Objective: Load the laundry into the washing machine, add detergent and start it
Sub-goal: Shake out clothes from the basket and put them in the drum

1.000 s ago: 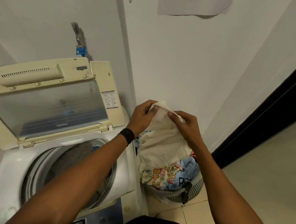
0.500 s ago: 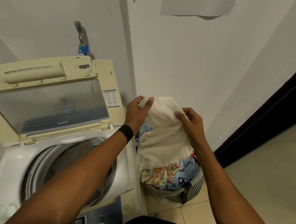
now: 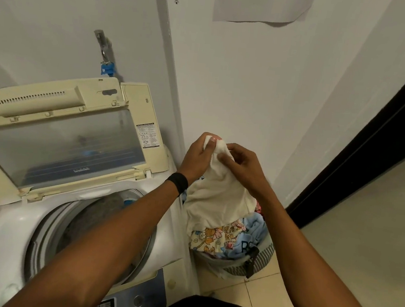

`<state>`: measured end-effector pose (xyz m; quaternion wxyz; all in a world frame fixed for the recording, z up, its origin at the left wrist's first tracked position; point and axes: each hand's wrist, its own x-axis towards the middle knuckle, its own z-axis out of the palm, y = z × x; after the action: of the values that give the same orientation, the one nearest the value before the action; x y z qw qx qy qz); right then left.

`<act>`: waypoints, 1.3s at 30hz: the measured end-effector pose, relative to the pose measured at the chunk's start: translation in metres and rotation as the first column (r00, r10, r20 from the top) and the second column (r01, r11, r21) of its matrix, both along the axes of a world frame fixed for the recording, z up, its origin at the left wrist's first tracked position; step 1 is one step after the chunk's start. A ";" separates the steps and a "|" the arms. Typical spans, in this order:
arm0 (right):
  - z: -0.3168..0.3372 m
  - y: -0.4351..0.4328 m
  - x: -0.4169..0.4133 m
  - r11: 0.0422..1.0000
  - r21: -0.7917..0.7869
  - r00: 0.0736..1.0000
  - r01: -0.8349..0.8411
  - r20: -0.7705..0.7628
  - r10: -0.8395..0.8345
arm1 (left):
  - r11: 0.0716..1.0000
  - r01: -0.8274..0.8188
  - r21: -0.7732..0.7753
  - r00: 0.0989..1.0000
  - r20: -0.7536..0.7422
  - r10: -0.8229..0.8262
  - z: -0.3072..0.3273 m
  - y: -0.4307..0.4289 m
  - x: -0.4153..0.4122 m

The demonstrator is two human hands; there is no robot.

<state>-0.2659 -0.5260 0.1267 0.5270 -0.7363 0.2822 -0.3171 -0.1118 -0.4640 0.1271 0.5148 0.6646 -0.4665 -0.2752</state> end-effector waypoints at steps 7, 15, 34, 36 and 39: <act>-0.013 -0.005 -0.001 0.985 -0.135 0.960 0.107 -0.245 -0.138 | 0.992 -0.123 -0.030 0.992 0.034 0.124 0.001 0.000 0.003; 0.012 -0.012 -0.006 0.944 -0.233 0.947 0.233 -0.167 -0.275 | 1.000 0.007 -0.028 0.994 0.109 -0.004 0.011 0.001 -0.005; 0.101 -0.052 -0.015 0.988 -0.146 0.985 0.051 -0.155 -0.074 | 0.944 0.001 -0.329 0.965 0.248 0.085 0.107 -0.023 0.050; 0.095 -0.053 -0.014 0.989 -0.129 0.991 0.069 -0.107 -0.083 | 0.957 0.008 -0.289 0.969 0.239 0.064 0.092 -0.023 0.052; 0.086 -0.050 -0.008 0.986 -0.139 0.995 0.094 -0.026 -0.098 | 0.969 0.068 -0.238 0.971 0.238 -0.010 0.076 -0.021 0.048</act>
<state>-0.2735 -0.5761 0.2130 0.4542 -0.7615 0.3033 -0.3490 -0.0637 -0.4852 0.2030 0.5285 0.6145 -0.5675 -0.1450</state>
